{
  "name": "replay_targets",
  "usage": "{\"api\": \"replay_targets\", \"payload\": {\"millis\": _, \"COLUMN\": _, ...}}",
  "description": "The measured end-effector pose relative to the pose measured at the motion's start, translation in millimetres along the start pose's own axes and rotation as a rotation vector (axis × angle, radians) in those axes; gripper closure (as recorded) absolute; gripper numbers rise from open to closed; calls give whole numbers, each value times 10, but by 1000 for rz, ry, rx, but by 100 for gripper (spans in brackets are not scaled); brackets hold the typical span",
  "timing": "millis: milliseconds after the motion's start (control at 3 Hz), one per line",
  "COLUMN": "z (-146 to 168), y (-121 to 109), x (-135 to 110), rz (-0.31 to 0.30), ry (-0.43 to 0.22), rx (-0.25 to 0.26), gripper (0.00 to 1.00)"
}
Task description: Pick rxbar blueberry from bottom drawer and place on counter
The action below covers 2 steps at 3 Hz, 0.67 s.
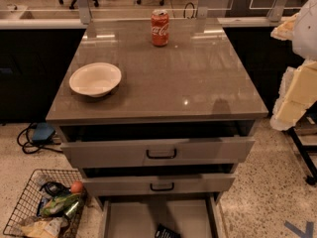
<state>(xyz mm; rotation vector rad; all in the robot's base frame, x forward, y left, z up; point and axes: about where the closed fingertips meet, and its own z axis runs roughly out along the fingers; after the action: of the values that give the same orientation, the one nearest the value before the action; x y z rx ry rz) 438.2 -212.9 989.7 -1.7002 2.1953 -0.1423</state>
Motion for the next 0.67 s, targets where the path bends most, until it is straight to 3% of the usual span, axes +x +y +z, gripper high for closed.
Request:
{"api": "replay_targets", "payload": {"millis": 333, "z": 0, "y": 0, "x": 0, "rz": 0, "ry": 0, "rx": 0, "gripper": 0}}
{"api": "replay_targets", "payload": {"millis": 667, "z": 245, "y": 128, "x": 174, "rz": 14, "ry": 40, "rx": 16, "gripper": 0}}
